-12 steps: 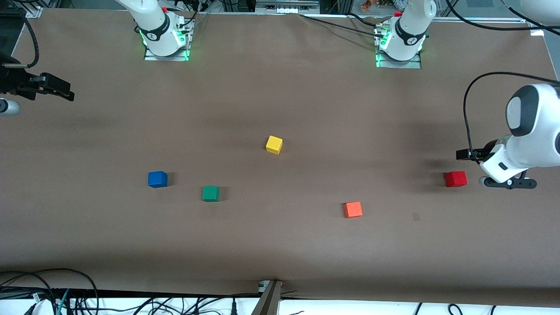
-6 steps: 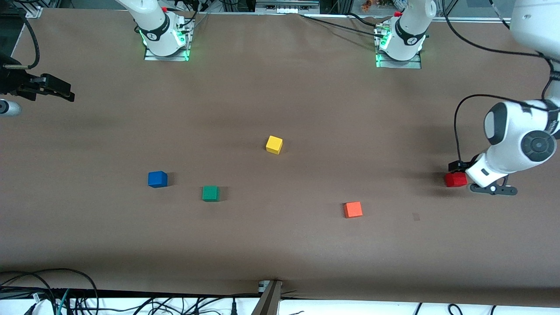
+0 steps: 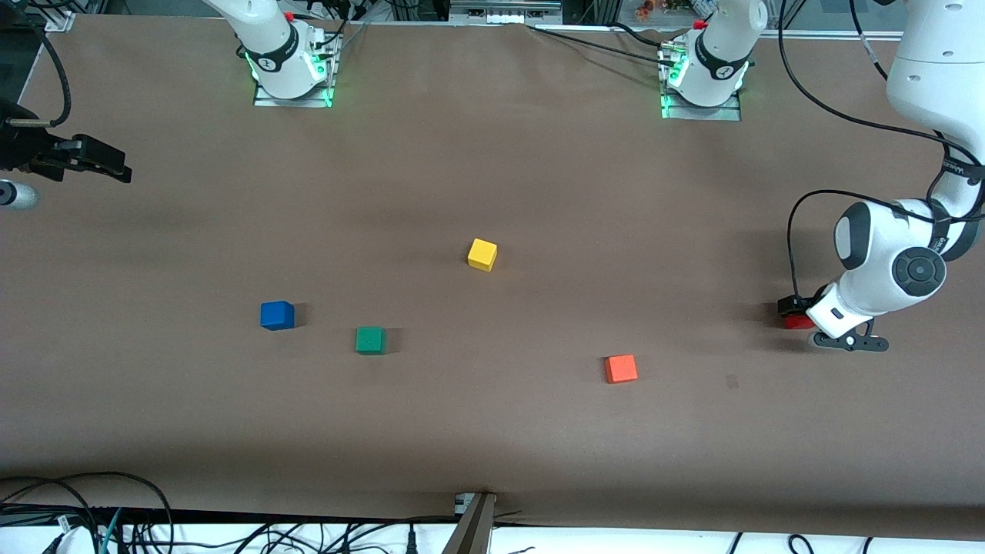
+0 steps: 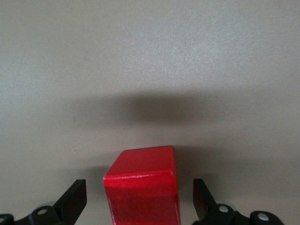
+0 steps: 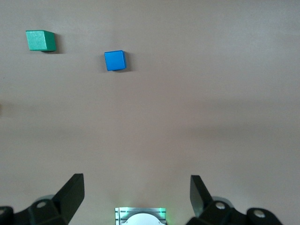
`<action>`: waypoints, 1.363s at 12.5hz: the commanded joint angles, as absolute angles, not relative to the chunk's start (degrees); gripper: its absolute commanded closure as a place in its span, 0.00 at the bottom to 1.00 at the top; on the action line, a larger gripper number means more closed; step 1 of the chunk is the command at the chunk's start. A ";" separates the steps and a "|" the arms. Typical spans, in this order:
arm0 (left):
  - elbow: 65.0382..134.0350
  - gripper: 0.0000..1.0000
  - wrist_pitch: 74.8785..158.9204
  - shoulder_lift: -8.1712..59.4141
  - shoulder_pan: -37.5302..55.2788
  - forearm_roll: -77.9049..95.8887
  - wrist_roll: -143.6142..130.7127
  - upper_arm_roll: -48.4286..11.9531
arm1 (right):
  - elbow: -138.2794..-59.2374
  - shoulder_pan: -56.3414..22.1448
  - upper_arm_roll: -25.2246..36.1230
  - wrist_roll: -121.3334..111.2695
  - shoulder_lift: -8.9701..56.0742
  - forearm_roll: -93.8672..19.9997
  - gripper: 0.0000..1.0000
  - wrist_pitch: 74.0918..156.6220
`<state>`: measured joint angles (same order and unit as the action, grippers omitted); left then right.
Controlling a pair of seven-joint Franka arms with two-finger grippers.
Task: Pass red block to right arm, stack on blue
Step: 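Reach the left gripper down to the red cube and grasp it, then lift the red cube with the left gripper while the right gripper approaches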
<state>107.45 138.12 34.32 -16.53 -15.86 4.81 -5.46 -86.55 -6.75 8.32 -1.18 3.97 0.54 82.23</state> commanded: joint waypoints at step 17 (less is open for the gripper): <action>105.47 1.00 136.58 29.53 -31.37 -0.28 33.46 -40.15 | -84.99 -6.42 7.91 -2.29 12.47 -17.97 0.00 79.63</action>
